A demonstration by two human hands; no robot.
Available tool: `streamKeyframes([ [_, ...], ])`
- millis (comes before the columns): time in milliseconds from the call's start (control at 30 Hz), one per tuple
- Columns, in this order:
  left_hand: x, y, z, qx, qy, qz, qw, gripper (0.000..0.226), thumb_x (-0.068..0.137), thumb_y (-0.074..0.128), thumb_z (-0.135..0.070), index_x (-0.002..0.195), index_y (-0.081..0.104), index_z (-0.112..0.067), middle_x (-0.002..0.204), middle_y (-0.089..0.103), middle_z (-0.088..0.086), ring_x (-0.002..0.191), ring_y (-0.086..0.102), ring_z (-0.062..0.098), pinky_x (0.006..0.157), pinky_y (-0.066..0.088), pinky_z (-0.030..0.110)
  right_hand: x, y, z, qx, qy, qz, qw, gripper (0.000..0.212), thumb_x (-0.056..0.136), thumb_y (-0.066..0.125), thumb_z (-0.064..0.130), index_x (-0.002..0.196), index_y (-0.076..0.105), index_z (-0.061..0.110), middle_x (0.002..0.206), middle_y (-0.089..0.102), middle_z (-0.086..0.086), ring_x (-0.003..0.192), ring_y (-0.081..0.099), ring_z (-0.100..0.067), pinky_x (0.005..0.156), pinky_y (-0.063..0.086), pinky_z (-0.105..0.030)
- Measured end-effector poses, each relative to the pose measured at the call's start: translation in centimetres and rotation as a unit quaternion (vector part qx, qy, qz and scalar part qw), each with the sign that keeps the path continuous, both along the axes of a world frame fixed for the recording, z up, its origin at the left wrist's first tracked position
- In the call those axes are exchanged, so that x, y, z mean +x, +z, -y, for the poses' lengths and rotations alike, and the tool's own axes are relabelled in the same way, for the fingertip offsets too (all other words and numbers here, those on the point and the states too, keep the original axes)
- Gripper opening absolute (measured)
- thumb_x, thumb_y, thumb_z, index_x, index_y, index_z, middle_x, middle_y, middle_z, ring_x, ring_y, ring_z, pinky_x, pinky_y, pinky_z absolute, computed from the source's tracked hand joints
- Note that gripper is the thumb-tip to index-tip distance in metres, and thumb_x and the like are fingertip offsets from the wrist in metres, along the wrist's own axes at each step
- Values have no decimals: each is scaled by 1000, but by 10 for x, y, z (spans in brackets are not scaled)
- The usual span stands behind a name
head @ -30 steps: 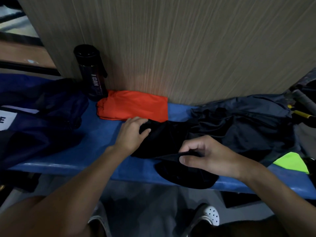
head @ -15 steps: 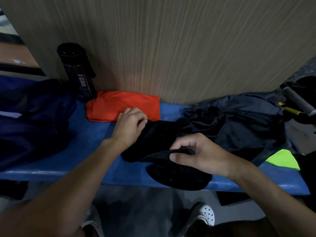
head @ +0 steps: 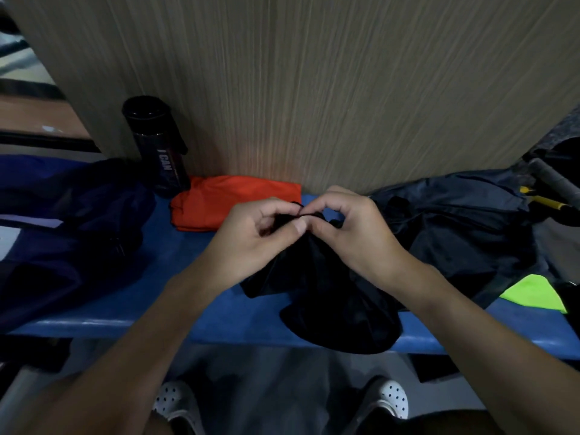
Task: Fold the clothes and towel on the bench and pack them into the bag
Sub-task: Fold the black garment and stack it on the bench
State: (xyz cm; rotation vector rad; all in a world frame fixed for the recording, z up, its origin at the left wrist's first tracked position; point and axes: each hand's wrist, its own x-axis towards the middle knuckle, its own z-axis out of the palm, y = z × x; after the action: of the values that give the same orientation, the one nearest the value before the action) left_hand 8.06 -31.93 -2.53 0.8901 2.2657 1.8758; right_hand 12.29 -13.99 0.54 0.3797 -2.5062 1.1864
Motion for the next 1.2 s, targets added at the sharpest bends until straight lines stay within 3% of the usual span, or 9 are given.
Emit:
streamKeyframes([
  [200,2,-12,-6,26,28,21,999,4,87,73,-9,89,73,-12,86,75,1,79,71,11,75,55,26,3,-11,-7,-7,-13,33,999,12,89,71,14,99,74,19,94,61,7,94,59,-4,85,41,-13],
  [333,3,-18,-9,21,67,31,997,13,91,70,-12,81,71,-21,77,75,-2,72,69,10,69,53,28,28,-32,-33,-35,-97,78,992,27,89,68,5,111,66,19,97,63,-2,88,60,-6,79,43,-12],
  [500,4,-22,-12,23,102,20,994,14,93,66,-8,84,70,-19,82,73,-2,81,70,13,78,54,28,74,-92,-77,88,-308,243,916,39,82,77,21,116,61,15,103,61,-5,97,60,-24,89,50,-42],
  [600,7,-24,-14,23,110,13,994,19,92,66,-4,86,68,-22,86,73,-3,86,70,14,83,54,27,89,-112,-85,79,-319,315,890,56,81,78,26,129,51,11,112,57,-7,104,56,-25,88,48,-39],
  [700,10,-25,-15,31,118,15,992,23,93,65,-5,89,66,-28,89,72,-5,88,69,11,84,52,26,92,-112,-81,87,-323,283,899,20,86,73,19,99,60,13,78,56,3,80,54,-17,68,38,-24],
  [767,11,-25,-16,32,125,12,992,22,93,65,-5,91,66,-27,90,72,-4,88,69,9,83,52,24,92,-108,-79,87,-313,251,912,28,89,69,16,70,49,19,60,48,7,59,48,-13,54,32,-23],
  [900,13,-23,-19,28,133,12,991,22,93,64,-5,90,66,-27,89,72,-7,88,69,6,83,52,21,94,-87,-67,-15,-273,199,941,35,90,68,9,71,41,21,61,44,6,51,43,-1,51,38,-14],
  [1100,18,-19,-24,30,136,12,990,20,92,65,-4,85,67,-22,80,72,-5,79,69,4,74,50,16,88,-54,-33,-109,-182,108,971,34,90,69,18,69,42,17,56,37,13,54,35,-2,53,32,-15],
  [1200,22,-14,-26,35,130,21,991,19,91,66,-3,81,67,-20,74,72,-6,71,67,2,68,50,16,85,-45,-10,-90,-118,53,987,24,89,68,12,76,48,16,69,44,13,63,43,-3,62,35,-13],
])
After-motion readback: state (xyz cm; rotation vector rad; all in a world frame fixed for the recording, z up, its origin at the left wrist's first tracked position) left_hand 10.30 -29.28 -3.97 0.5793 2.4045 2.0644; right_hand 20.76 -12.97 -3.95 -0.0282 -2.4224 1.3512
